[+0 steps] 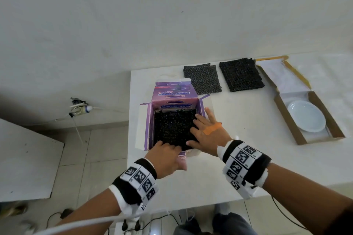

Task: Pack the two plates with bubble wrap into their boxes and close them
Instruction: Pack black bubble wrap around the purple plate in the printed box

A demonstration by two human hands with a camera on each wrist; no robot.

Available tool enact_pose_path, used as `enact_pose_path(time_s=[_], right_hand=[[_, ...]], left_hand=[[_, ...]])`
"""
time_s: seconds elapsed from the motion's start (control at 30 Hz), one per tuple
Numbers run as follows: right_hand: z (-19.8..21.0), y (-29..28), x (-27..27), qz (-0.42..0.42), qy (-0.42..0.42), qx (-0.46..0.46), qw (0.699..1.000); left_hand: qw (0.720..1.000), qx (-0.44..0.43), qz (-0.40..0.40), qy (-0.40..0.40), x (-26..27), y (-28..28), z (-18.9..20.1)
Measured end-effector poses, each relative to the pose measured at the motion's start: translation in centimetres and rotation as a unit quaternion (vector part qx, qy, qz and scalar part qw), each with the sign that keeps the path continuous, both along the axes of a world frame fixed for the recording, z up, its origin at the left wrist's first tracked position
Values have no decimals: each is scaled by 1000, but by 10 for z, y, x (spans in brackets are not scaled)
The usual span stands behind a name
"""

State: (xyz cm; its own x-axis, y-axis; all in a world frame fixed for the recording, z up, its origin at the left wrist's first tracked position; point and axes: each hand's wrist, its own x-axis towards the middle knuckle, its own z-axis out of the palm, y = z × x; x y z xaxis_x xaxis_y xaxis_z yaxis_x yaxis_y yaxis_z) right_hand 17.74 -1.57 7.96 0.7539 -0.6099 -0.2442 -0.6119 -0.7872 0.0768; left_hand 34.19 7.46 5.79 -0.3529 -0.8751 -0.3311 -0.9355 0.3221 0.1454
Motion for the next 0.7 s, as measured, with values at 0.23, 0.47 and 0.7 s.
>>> enact_pose_path(time_s=[0.23, 0.47, 0.7], right_hand=[[-11, 7, -9, -31, -26, 27, 999], [-12, 2, -15, -2, -60, 18, 998], [-7, 1, -27, 11, -174, -6, 985]], left_hand=[[996, -74, 12, -56, -7, 5, -17], [991, -107, 60, -46, -25, 10, -21], [970, -187, 154, 4, -49, 14, 9]])
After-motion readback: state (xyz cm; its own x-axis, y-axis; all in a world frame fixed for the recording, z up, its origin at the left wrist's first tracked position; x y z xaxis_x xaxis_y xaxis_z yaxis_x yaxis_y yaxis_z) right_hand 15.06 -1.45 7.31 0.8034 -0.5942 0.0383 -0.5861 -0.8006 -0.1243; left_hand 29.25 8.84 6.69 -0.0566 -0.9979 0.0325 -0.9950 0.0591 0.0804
